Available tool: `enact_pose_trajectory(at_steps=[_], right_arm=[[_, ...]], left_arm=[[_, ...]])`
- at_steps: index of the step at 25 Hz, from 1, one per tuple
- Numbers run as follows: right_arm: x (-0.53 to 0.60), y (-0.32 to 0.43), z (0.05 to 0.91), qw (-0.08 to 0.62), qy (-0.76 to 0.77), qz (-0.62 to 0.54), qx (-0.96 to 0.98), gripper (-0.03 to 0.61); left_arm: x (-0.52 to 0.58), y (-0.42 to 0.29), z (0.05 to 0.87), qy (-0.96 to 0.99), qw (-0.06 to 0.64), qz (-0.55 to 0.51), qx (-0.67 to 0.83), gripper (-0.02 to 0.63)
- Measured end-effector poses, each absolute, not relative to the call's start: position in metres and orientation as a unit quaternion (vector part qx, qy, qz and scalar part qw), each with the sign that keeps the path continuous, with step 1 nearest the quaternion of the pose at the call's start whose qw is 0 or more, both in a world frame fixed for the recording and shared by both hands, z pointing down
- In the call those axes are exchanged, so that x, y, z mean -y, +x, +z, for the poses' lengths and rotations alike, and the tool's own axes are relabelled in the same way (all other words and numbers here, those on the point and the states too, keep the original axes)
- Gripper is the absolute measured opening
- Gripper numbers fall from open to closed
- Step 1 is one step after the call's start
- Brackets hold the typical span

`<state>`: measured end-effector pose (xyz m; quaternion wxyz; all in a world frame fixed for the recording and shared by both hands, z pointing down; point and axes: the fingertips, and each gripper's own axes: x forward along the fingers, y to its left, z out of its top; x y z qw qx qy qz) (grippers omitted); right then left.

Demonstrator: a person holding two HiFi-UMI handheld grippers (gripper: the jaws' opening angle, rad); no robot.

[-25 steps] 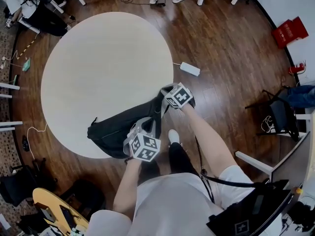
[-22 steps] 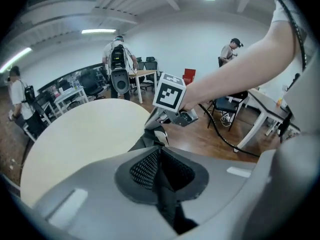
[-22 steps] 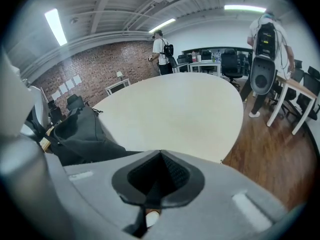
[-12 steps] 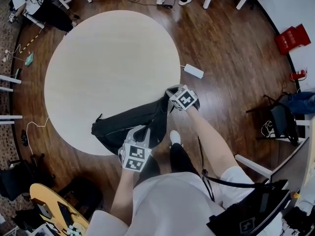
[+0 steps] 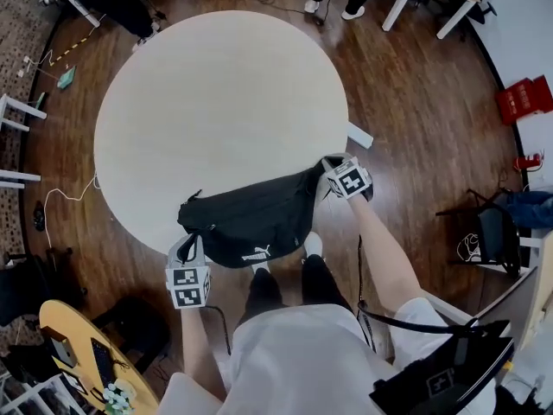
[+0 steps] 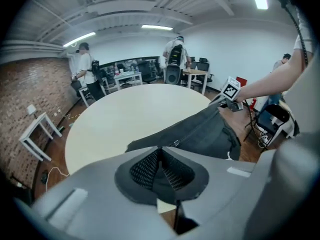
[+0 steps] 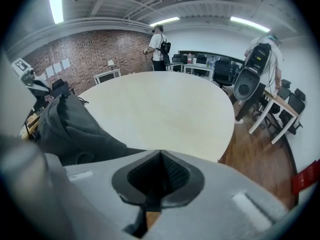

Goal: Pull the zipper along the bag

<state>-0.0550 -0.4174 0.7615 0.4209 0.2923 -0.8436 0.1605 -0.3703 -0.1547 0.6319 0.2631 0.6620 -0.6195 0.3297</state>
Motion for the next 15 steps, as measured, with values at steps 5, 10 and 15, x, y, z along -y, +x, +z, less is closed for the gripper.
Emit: enact_pose_trajectory(at_steps=[5, 10, 15], right_arm=[[0.415, -0.057, 0.764, 0.419, 0.327, 0.178, 0.828, -0.011], [0.42, -0.056, 0.765, 0.403, 0.365, 0.197, 0.816, -0.011], [0.422, -0.055, 0.762, 0.423, 0.405, 0.173, 0.792, -0.011]], left_arm=[[0.124, -0.474, 0.651, 0.607, 0.275, 0.301, 0.682, 0.037], [0.135, -0.516, 0.695, 0.592, 0.296, 0.263, 0.701, 0.038], [0.152, -0.51, 0.731, 0.602, 0.323, 0.228, 0.694, 0.038]])
